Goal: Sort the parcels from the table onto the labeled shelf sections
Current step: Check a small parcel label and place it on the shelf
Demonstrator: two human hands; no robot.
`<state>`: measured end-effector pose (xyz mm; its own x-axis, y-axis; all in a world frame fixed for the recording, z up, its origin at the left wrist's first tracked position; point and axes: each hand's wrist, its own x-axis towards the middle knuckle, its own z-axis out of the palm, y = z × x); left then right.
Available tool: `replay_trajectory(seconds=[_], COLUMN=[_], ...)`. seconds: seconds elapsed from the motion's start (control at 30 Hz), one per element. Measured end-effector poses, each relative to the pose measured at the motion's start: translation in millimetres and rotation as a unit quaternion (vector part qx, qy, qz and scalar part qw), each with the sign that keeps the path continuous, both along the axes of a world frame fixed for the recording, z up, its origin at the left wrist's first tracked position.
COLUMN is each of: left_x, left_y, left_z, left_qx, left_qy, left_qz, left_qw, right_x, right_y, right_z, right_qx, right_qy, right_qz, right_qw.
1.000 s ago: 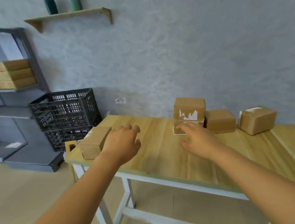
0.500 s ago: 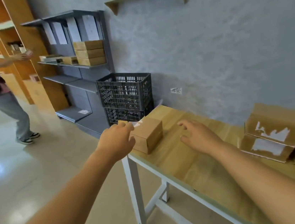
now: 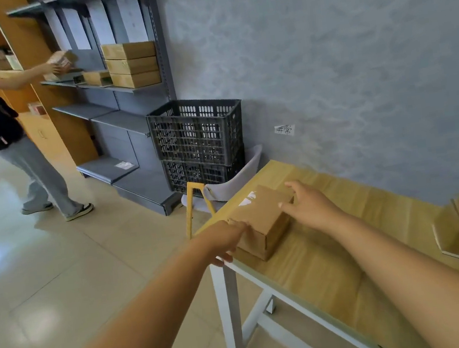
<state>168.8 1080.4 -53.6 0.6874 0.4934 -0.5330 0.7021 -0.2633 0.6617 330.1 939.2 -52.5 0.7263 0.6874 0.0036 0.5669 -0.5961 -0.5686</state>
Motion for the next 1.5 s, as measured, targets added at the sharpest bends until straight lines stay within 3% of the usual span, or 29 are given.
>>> replay_trajectory(seconds=[0.2, 0.37, 0.63, 0.8, 1.0, 1.17, 1.37, 1.5], left_x=[25, 40, 36, 31, 47, 55, 56, 57], left_y=[31, 44, 75, 57, 34, 30, 26, 34], left_z=[-6, -12, -13, -9, 7, 20, 32, 39], left_qx=[-0.109, -0.103, 0.069, -0.131, -0.208, -0.193, -0.162, -0.203], left_qy=[-0.037, -0.04, -0.018, -0.036, -0.157, -0.275, -0.361, -0.352], left_qz=[0.011, 0.013, -0.028, -0.002, 0.081, 0.069, -0.024, -0.024], left_qw=[0.993, 0.994, 0.997, 0.991, 0.962, 0.939, 0.918, 0.914], right_x=[0, 5, 6, 6, 8, 16, 28, 24], right_y=[29, 25, 11, -1, -12, -9, -21, -33], right_z=[-15, -20, -16, -17, -10, 12, 23, 35], right_qx=[-0.02, -0.008, 0.016, 0.041, 0.135, 0.265, 0.319, 0.314], right_qy=[0.053, 0.139, 0.179, 0.194, 0.224, 0.412, 0.448, 0.413], right_qz=[-0.059, -0.123, -0.131, -0.121, -0.138, -0.199, -0.162, -0.102], right_qw=[0.997, 0.982, 0.975, 0.973, 0.955, 0.849, 0.819, 0.849])
